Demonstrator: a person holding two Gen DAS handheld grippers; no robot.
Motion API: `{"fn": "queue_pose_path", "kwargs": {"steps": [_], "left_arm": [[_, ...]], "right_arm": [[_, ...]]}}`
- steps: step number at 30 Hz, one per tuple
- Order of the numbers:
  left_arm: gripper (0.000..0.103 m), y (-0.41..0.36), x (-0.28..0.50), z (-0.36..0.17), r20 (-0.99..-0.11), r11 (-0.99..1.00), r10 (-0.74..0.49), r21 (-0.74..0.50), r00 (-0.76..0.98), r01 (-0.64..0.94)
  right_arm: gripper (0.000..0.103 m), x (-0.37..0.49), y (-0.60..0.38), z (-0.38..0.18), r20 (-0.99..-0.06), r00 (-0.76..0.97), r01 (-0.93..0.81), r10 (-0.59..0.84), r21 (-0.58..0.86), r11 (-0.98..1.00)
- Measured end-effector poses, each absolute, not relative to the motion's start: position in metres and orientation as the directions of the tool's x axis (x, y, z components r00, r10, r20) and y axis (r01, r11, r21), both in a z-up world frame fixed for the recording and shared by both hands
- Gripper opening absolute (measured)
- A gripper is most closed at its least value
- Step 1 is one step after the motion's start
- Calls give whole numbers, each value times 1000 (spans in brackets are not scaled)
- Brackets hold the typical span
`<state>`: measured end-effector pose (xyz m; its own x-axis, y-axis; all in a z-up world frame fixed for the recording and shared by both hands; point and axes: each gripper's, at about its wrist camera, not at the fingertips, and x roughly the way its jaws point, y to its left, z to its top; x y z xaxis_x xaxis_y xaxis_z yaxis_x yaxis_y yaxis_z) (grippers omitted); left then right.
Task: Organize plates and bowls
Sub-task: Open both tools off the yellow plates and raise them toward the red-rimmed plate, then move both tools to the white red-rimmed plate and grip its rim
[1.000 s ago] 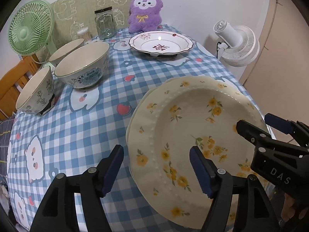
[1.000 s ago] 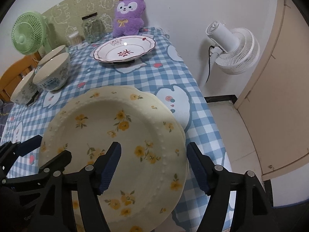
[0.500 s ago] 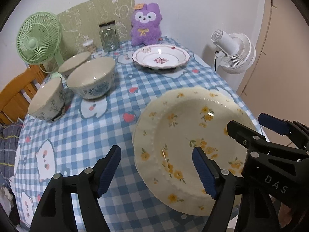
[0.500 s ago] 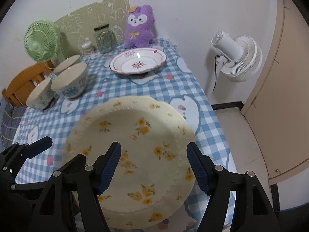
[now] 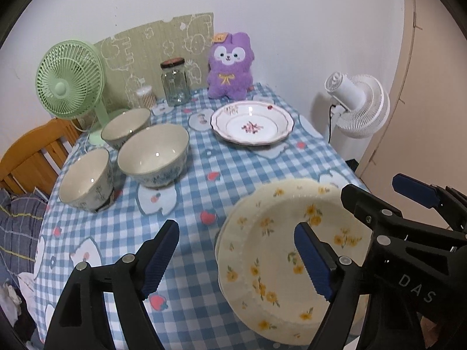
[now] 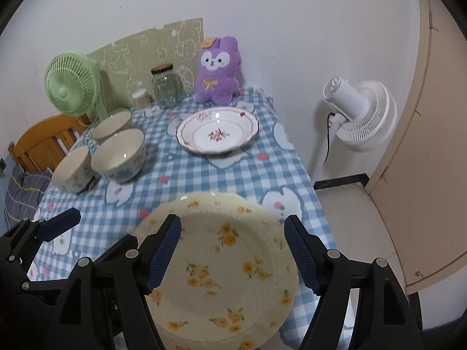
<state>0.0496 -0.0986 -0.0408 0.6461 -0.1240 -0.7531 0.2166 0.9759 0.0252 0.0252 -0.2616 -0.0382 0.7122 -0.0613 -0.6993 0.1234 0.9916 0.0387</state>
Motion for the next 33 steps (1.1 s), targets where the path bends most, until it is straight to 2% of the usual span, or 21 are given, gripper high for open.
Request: {"fn": "queue_pose_path", "kwargs": {"steps": [13, 33], "left_arm": [[83, -108, 75, -14, -719, 975, -124, 38, 684, 217], [83, -118, 128, 10, -670, 978, -123, 45, 732, 205]], "right_arm": [[83, 49, -268, -9, -667, 741, 128, -79, 25, 991], [85, 101, -286, 17, -626, 772, 163, -111, 26, 986]]}}
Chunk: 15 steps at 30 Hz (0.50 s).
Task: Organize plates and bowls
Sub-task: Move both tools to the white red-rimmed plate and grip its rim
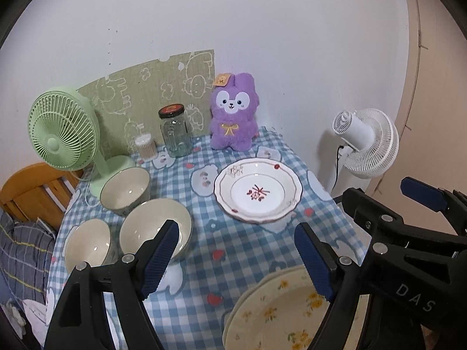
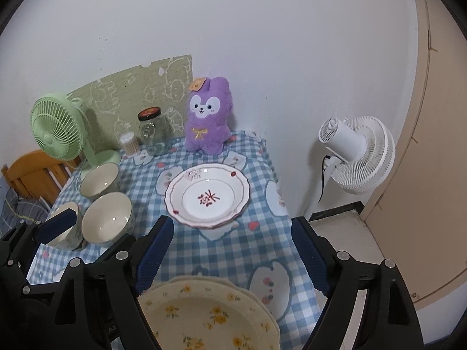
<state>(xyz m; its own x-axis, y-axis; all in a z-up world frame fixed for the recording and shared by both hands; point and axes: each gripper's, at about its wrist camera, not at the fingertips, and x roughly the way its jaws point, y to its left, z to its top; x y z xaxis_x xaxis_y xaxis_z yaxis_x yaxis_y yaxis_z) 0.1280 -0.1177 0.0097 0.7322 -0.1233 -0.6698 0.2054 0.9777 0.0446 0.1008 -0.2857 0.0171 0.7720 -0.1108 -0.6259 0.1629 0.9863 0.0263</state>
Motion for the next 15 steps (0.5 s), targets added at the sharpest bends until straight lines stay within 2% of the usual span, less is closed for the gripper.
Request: {"fn": "queue_pose_path", "kwargs": {"steps": [11, 15], "left_arm": [[83, -122, 162, 13, -655, 980, -120, 41, 746, 193], [83, -125, 174, 15, -650, 980, -111, 53, 752, 191]], "right_arm": [[85, 132, -287, 25, -614, 784, 148, -92, 41, 988], [85, 146, -291, 25, -636, 769, 147, -64, 79, 986]]}}
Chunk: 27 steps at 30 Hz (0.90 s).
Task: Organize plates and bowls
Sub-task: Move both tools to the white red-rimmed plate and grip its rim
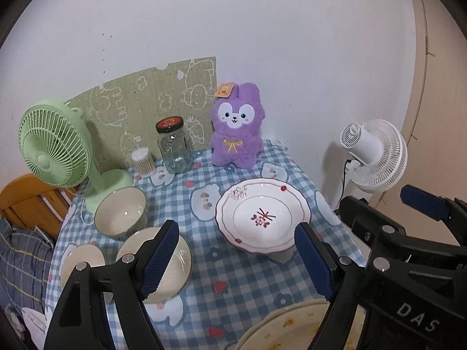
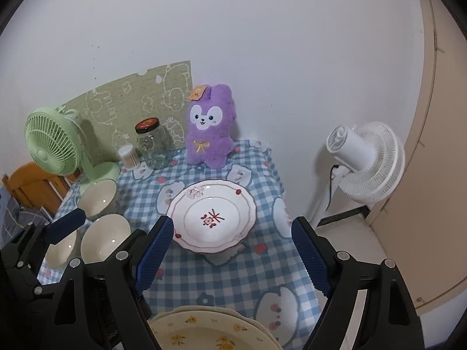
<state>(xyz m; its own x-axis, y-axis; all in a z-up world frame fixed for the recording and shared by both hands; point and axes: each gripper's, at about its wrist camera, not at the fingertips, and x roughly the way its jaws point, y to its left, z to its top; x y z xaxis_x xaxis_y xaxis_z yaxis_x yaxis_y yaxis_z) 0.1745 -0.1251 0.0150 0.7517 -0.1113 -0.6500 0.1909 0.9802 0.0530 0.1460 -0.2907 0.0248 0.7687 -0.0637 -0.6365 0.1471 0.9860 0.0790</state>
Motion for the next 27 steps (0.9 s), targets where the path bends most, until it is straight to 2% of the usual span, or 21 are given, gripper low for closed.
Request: {"fn": "queue_pose_path", "kwargs": {"steps": [12, 17, 23, 27], "left_arm": [[83, -140, 235, -7, -710, 980, -108, 43, 696, 196], [83, -140, 253, -20, -738, 973, -165, -14, 655, 230], [83, -141, 279, -37, -760, 977, -153, -19, 632, 214], [83, -145, 295, -48, -759, 981, -103, 29, 642, 192]], "right_arm": [[85, 204, -314, 2, -681, 720, 247, -133, 72, 966], [85, 228, -321, -10, -697, 704, 239, -136, 53, 970], [85, 258, -329, -31, -724, 682, 235, -103, 84, 968], [85, 274, -334, -44, -736, 670, 235, -101, 81, 969]]}}
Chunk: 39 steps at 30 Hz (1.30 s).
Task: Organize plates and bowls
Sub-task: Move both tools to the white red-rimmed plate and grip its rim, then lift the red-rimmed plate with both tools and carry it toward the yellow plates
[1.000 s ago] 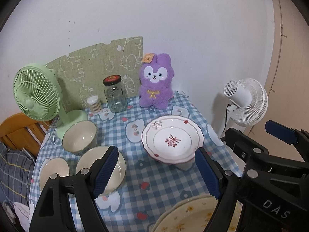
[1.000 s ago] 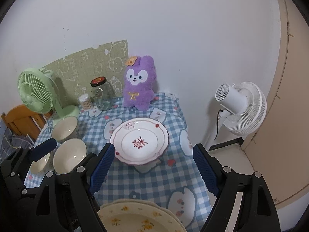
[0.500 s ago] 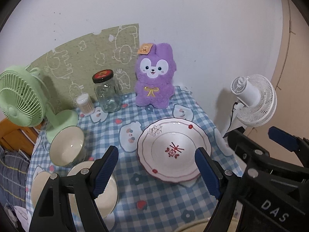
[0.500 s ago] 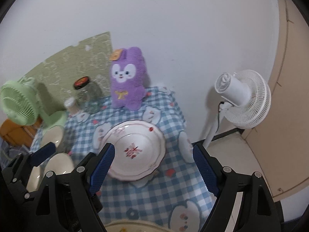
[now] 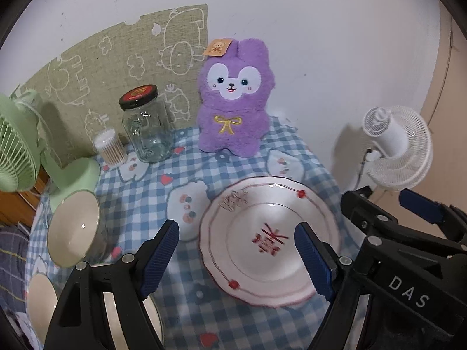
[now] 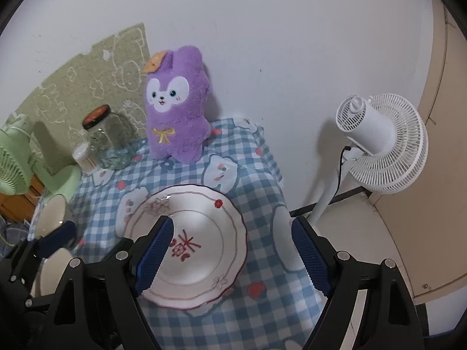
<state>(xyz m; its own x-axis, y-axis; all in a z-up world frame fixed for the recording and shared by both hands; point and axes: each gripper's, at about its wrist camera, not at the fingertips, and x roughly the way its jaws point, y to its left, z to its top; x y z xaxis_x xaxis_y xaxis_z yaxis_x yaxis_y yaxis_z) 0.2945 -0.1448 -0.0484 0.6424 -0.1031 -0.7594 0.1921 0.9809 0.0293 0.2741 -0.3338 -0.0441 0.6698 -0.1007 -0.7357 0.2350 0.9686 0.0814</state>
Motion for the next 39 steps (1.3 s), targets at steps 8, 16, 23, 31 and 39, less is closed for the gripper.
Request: {"fn": "queue_pose_path", "kwargs": {"steps": [8, 16, 23, 31, 39], "left_arm": [[83, -143, 321, -77, -802, 984, -101, 6, 589, 176], [76, -140, 336, -107, -836, 990, -55, 27, 545, 142], [69, -142, 339, -120, -853, 988, -68, 13, 518, 151], [57, -139, 345, -134, -863, 989, -46, 30, 502, 141], [46, -125, 357, -140, -884, 994, -101, -67, 456, 90]], "right_arm": [[85, 301, -340, -73, -770, 634, 224, -71, 96, 970], [85, 315, -348, -102, -810, 583, 233, -55, 102, 967], [84, 319, -349, -113, -825, 563, 228, -53, 93, 969], [61, 327, -346, -128, -860, 511, 203, -4, 116, 972], [52, 330, -346, -142, -878, 479, 202, 9, 120, 972]]}}
